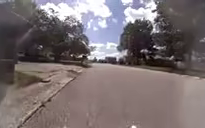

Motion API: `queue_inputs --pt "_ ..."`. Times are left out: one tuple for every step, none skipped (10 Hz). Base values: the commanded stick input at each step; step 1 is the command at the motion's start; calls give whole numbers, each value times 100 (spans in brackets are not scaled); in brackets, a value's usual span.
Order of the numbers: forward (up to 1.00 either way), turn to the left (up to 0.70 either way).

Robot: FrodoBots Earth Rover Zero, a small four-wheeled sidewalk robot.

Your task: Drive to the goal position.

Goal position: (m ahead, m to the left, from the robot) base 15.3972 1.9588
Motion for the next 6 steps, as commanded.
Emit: queue_inputs --pt "85 0" --pt "85 0" --pt "85 0" --pt "85 0" --pt "85 0" --pt "85 0"
